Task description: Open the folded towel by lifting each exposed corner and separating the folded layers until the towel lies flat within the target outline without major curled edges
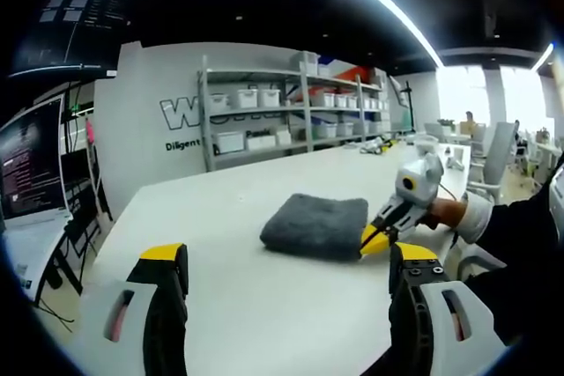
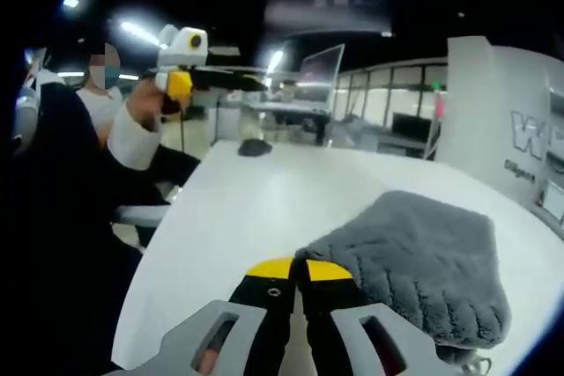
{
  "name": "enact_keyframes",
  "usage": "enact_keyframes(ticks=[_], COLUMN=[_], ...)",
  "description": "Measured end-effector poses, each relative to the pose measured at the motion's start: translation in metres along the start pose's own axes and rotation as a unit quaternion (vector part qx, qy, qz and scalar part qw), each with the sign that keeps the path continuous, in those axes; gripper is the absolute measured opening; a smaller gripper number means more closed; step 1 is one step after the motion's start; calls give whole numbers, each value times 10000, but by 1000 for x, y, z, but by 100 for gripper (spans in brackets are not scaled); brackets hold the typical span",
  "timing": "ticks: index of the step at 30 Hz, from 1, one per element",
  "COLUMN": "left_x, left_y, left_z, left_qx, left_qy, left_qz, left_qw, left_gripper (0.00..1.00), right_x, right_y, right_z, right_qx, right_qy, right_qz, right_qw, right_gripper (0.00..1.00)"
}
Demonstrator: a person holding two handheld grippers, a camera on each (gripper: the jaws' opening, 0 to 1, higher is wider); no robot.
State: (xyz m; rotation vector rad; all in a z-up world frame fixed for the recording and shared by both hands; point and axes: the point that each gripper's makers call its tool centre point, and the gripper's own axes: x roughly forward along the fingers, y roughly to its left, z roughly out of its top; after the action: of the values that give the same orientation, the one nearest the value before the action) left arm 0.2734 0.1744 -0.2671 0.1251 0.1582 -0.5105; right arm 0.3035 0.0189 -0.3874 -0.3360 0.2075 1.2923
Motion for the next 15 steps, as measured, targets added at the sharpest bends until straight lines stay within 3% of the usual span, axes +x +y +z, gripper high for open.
enact_keyframes(ticks=[15], left_x=[-1], left_y=[-2], left_z=[1], left_qx=[-97], left_qy=[-60], left_qz=[-97], left_qw=[9999], left_gripper=[93], right_x=[1], right_y=[-10], right_z=[2], right_qx=[-415], right_qy=[6], right_qz=[8], right_qw=[9991], right_gripper=[0])
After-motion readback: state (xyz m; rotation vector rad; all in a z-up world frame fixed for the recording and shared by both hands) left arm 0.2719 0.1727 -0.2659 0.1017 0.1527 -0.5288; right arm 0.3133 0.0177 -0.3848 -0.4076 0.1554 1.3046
